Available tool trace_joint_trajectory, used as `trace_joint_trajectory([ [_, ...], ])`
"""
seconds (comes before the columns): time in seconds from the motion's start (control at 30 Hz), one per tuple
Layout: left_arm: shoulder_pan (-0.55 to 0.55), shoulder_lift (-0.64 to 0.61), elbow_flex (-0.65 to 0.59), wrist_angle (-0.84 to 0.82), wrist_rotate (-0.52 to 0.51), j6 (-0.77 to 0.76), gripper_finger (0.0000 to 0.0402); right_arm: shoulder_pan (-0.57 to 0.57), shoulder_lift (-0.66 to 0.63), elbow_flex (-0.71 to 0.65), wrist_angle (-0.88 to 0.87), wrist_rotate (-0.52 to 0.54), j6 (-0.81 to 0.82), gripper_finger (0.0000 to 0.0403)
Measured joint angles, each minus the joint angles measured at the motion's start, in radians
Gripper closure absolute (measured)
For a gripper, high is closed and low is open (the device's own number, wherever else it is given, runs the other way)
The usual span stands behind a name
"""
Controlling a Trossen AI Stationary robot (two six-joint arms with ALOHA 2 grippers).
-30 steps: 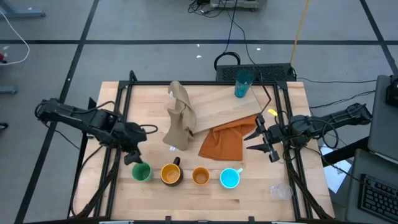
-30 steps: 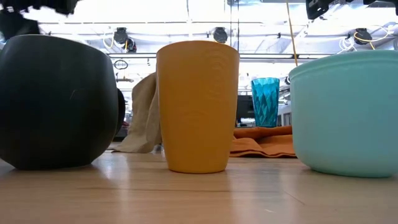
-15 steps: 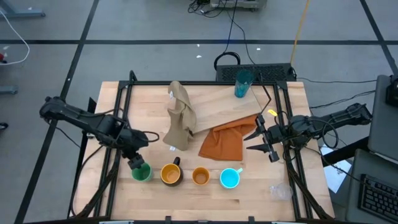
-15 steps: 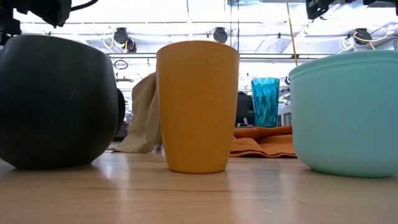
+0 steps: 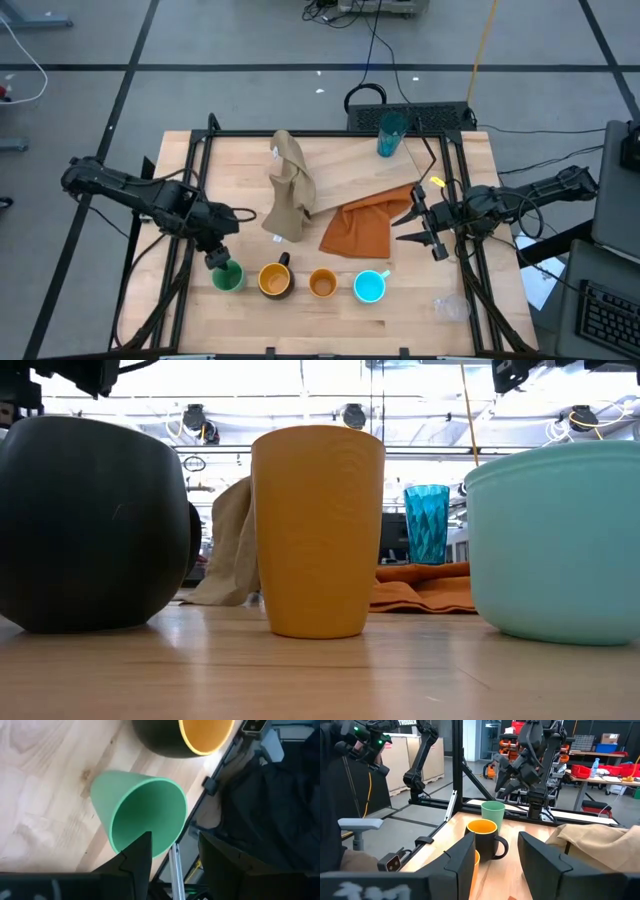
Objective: Stack small to large cups/mugs on shelf
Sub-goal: Put the green cup on the shelf
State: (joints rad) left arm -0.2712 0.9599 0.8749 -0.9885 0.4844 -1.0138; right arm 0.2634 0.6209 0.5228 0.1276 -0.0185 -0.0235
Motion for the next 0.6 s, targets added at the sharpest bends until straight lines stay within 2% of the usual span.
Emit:
trace_joint_trajectory([
  [0.1, 0.029, 0.000, 0.000, -0.005, 0.023, 0.043, 0.0243, 0.000, 0.000, 0.000, -0.007, 0.000, -0.004, 0.0261],
  [0.23, 0.038, 0.000, 0.000, -0.005, -0.017, 0.053, 0.0233, 0.000, 0.000, 0.000, -0.013, 0.000, -0.017, 0.0261],
  [0.37, 0.046, 0.003, 0.000, -0.003, -0.010, 0.074, 0.0191, 0.000, 0.000, 0.000, -0.014, 0.000, -0.017, 0.0261],
  [0.47, 0.066, 0.003, 0.000, -0.005, 0.013, 0.012, 0.0158, 0.000, 0.000, 0.000, -0.018, 0.000, -0.018, 0.0261],
  [0.6, 0.075, 0.003, 0.000, -0.007, -0.032, 0.027, 0.0139, 0.000, 0.000, 0.000, -0.035, 0.000, -0.018, 0.0261],
])
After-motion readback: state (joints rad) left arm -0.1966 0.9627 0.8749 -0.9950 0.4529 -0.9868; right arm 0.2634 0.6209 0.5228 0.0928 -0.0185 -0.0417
